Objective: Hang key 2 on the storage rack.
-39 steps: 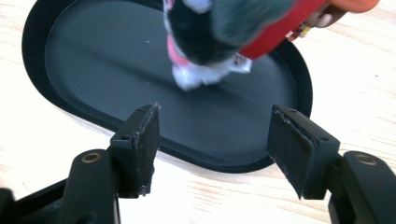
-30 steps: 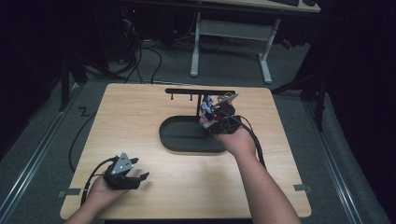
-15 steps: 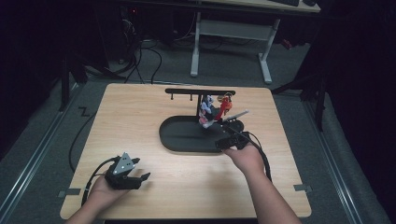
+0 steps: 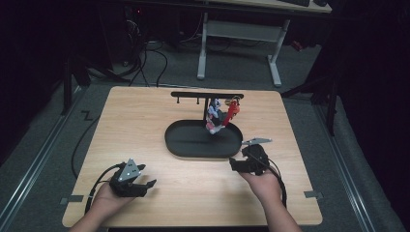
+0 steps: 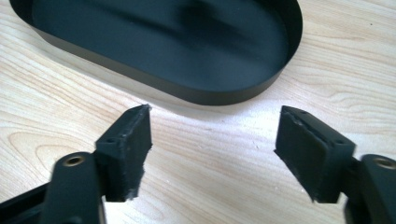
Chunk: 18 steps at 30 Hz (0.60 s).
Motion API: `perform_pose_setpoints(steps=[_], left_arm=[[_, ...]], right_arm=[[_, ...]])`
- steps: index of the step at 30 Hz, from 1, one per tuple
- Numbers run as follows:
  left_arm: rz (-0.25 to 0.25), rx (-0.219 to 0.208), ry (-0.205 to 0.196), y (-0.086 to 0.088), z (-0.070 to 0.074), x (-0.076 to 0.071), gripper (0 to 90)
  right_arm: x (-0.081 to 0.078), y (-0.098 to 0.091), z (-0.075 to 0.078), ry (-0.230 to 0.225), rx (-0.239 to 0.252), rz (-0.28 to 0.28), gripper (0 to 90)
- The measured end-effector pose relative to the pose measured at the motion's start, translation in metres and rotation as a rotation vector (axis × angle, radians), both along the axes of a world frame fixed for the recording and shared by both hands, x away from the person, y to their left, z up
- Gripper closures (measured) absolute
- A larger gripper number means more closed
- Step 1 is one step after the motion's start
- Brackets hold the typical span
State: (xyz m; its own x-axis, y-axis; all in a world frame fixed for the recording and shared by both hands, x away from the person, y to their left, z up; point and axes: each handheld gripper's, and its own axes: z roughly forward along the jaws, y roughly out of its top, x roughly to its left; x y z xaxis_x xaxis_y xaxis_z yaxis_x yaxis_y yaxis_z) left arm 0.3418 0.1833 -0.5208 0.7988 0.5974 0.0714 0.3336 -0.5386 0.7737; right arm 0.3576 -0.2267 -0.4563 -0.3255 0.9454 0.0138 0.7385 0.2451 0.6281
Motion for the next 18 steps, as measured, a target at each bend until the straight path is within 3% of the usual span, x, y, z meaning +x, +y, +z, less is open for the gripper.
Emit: perform_pose_setpoints(steps=[5,9,13,15,18], left_arm=[[-0.002,-0.001,0.003,0.000,0.000,-0.002,30.2],[0.000,-0.001,0.009,-0.001,-0.001,-0.002,30.1],[0.001,-0.011,0.018,-0.001,-0.002,-0.005,30.1],[0.004,-0.018,0.014,-0.002,-0.002,-0.007,30.0],[0.002,-0.009,0.009,-0.003,-0.002,-0.010,29.9]], right_arm=[[-0.022,-0.008,-0.016,-0.093,0.008,-0.016,19.6],[-0.047,-0.016,-0.037,-0.172,0.070,-0.039,18.1],[-0.068,-0.023,-0.061,-0.216,0.117,-0.060,17.9],[-0.074,-0.023,-0.062,-0.199,0.114,-0.031,17.8],[-0.079,-0.025,-0.054,-0.254,0.089,-0.017,17.9]])
